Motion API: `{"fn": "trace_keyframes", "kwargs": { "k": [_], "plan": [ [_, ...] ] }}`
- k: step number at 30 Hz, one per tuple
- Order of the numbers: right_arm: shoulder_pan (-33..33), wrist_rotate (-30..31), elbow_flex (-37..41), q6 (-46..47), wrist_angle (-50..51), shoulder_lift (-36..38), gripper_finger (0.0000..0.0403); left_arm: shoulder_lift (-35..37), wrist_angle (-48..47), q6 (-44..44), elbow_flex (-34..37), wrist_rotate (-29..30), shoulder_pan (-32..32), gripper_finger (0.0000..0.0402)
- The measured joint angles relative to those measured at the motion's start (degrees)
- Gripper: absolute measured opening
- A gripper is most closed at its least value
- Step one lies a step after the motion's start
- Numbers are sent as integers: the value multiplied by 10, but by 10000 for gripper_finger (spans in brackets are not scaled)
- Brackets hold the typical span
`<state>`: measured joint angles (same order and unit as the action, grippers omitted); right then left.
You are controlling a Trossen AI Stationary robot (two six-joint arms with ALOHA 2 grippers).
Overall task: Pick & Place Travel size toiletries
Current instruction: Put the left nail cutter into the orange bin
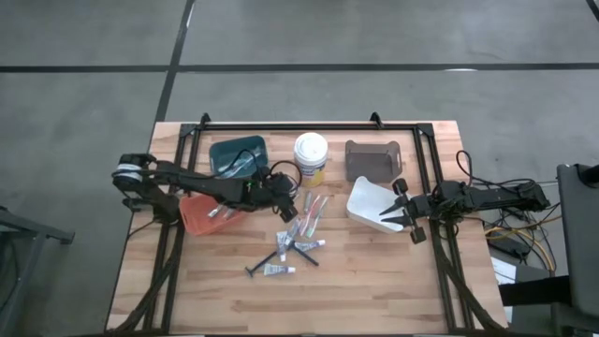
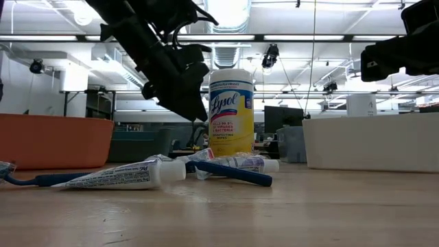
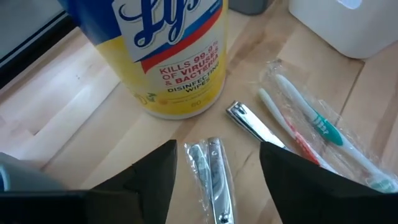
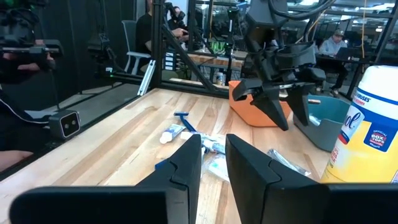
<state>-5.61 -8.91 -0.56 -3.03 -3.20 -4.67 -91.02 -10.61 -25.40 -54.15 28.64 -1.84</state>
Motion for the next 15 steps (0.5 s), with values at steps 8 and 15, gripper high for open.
{"fn": "trace_keyframes", "kwargs": {
  "k": [8,15],
  "plan": [
    [0,0,0,0,0,0,77,-49,11,20,0,0,9,234],
    [0,0,0,0,0,0,84,-98,18,35,0,0,20,234]
  ]
}}
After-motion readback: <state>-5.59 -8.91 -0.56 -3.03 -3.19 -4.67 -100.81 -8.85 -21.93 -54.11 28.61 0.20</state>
